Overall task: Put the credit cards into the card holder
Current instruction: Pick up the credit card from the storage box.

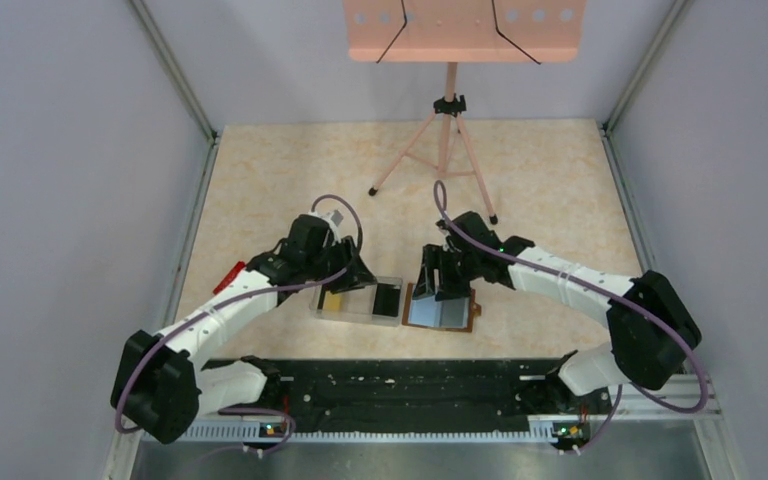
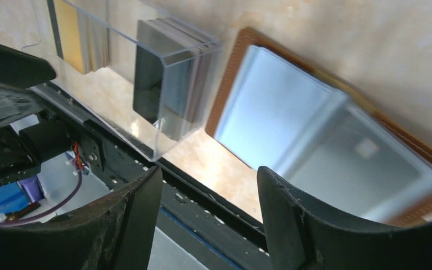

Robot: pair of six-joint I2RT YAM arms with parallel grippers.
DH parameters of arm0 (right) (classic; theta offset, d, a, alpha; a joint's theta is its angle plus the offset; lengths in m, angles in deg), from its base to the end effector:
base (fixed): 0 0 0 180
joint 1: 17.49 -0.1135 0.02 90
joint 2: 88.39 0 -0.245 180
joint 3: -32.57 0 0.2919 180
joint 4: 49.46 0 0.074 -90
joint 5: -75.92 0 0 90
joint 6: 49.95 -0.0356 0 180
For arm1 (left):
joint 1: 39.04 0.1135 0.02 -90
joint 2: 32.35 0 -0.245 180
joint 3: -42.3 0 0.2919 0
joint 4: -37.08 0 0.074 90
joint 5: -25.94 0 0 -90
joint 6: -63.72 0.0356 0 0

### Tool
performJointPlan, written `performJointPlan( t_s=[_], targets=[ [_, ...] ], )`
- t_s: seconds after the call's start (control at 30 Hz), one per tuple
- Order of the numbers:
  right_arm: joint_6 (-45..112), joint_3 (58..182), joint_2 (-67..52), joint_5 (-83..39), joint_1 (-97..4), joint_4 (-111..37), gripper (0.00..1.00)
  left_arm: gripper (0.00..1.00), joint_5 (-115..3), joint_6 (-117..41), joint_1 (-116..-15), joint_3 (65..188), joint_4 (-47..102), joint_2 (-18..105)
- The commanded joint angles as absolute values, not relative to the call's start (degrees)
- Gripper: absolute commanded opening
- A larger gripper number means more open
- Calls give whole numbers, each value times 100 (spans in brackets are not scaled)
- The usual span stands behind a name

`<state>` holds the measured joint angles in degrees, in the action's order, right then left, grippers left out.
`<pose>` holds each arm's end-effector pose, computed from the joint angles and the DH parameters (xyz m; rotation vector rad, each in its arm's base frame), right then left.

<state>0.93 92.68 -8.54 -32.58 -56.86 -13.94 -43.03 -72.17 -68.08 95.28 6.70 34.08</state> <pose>0.2348 0.2073 0.1675 -0.1453 2.7349 0.8863 0.2415 -0.1487 0.1959 -0.1722 2.5251 -1.0259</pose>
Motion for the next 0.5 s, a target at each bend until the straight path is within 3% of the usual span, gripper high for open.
performJointPlan(
  t_s=[0.0, 0.27, 0.47],
  targets=[
    [-228, 9707, -433, -3297, -6093, -1990, 64, 45, -5147, -6454, -6781, 9871, -686, 3554],
    [-510, 9931, 139, -3324, -6522, -2356, 65, 41, -4850, -6477, -6981, 10167, -284, 4615],
    [-531, 9928, 299, -3318, -6549, -2396, 60, 39, -4924, -6527, -7322, 10396, -158, 5252]
  ],
)
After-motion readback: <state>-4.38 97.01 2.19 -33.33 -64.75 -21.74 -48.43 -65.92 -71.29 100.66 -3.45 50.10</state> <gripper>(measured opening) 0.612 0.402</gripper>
